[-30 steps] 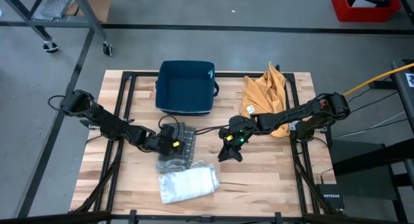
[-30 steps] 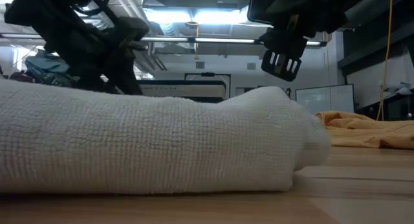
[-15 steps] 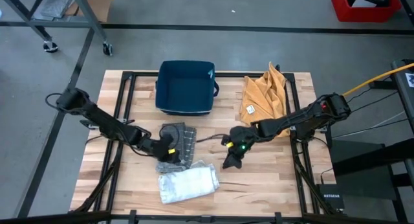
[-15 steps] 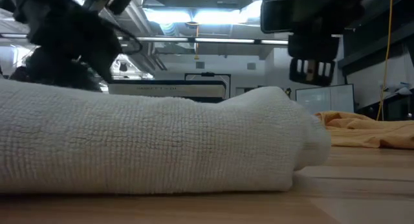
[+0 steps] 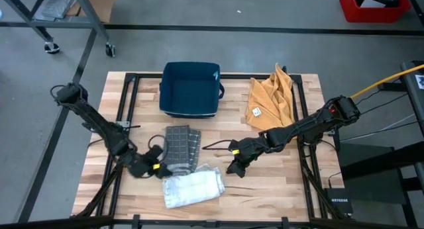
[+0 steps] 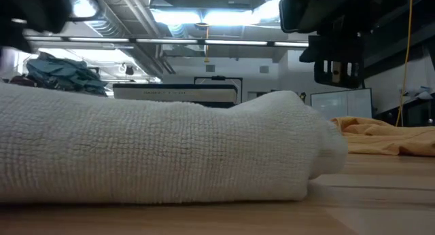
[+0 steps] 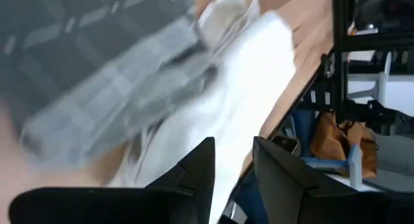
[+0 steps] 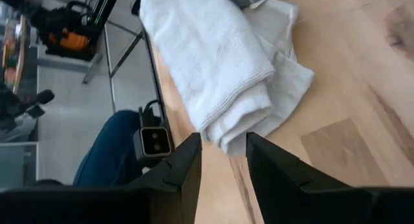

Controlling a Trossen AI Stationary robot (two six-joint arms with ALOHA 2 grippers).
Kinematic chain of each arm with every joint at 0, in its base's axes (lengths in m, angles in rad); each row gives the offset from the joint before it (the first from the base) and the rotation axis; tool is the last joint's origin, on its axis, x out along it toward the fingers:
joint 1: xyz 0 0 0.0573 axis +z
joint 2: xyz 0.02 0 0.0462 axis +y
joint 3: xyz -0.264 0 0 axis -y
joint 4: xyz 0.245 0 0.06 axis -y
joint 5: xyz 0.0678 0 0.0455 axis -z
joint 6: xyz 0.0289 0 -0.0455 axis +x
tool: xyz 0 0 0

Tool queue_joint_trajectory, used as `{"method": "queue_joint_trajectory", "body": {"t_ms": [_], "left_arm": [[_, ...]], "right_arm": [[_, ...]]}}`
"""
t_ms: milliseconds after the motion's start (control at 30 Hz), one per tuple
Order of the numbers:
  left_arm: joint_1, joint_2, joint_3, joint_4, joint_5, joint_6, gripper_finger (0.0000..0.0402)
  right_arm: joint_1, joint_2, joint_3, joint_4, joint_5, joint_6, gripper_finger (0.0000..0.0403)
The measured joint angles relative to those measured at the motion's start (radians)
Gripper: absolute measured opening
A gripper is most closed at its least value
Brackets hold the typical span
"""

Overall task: Fold towel
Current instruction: Stack the folded white patterned towel on top of the folded gray patterned towel

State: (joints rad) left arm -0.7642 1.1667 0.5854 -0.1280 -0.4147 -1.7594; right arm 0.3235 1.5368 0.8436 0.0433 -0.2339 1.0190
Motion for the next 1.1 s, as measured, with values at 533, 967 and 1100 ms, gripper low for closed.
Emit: {"method": "queue_joint_trajectory", "body": {"t_ms": [533,967,1100], "left_arm": [[-0.275,0.164,0.000,-0.004,-0.140,-0.411,0.0098],[-0.275,0.281,0.001,0.160,-0.140,-0.440,0.0098],[-0.274,0.301,0.004,0.218,-0.141,-0.425,0.0098]], "right_arm": [[0.140,0.034,0.000,0.022,0.315,0.210,0.0127],[0.154,0.213,0.000,0.257,0.307,0.284,0.0127],[0.155,0.237,0.000,0.248,0.292,0.324,0.0127]]}}
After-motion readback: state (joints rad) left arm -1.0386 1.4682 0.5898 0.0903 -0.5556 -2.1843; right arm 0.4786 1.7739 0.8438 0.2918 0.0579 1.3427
